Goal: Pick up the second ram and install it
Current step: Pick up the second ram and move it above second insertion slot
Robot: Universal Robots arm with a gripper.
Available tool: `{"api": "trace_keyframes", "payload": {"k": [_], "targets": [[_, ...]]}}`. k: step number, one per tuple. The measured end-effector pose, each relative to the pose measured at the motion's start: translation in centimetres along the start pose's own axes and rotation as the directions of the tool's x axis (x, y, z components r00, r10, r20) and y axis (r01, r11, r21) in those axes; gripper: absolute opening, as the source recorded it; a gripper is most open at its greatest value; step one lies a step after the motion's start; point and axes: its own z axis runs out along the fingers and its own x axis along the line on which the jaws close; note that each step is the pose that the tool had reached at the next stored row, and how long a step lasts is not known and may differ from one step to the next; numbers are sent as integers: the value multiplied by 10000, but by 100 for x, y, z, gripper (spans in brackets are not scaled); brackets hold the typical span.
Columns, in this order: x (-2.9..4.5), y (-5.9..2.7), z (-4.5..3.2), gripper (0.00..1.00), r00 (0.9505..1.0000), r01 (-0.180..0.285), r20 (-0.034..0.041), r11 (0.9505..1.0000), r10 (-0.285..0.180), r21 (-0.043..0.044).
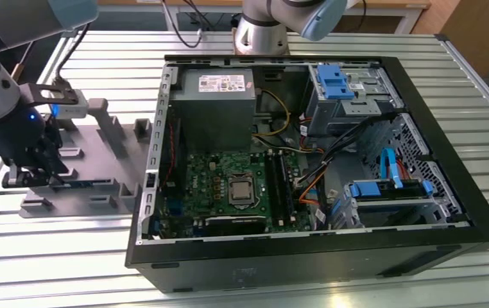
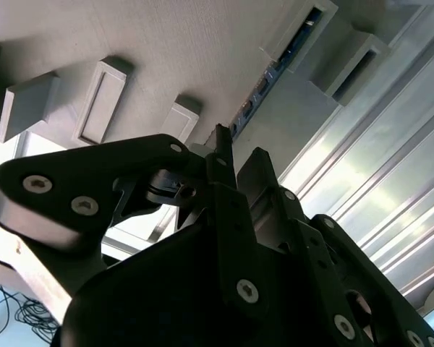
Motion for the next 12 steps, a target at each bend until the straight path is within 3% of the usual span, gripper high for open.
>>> {"api": "trace_keyframes", "payload": {"k": [12], "targets": [[8, -3, 153, 31, 10000, 1, -1, 10000, -1, -1]]}}
